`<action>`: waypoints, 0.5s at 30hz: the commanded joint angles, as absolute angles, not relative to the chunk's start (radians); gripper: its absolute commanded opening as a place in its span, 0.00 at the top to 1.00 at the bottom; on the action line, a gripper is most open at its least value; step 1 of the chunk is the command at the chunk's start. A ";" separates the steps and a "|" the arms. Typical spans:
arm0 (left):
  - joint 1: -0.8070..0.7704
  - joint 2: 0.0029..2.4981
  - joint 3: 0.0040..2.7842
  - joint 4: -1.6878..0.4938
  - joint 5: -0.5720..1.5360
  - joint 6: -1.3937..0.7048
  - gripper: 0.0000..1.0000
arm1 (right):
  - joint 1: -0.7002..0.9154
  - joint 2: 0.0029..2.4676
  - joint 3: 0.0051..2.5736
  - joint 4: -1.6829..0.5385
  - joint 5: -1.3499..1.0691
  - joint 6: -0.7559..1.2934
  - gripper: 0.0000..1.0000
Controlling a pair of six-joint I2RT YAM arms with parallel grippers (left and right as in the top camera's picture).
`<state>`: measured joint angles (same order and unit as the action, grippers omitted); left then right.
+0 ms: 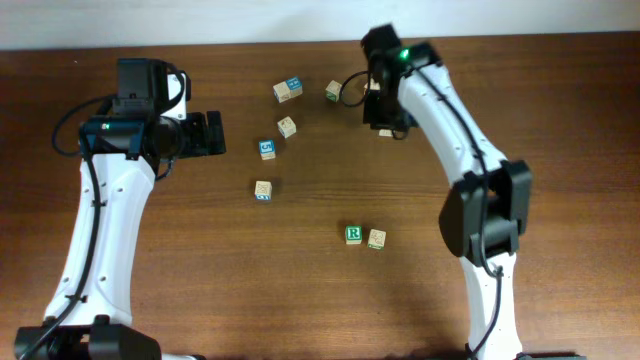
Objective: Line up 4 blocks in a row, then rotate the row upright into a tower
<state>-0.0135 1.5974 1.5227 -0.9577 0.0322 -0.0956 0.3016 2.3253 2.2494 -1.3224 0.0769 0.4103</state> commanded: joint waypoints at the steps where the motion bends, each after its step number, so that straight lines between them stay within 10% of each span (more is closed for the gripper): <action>1: -0.011 1.601 1.534 -0.956 0.026 -0.105 0.01 | 0.294 2.178 2.433 -1.517 -0.015 0.325 0.75; 8: -0.011 1.601 1.534 -0.956 0.026 -0.105 0.01 | 0.304 1.774 2.411 -1.699 -0.049 0.307 0.69; 13: -0.011 1.601 1.534 -0.957 0.026 -0.105 0.01 | 0.309 1.635 1.890 -1.620 -0.024 0.383 0.69; 15: -0.011 1.601 1.534 -0.956 0.026 -0.105 0.01 | 0.314 1.644 1.435 -1.271 -0.084 0.436 0.69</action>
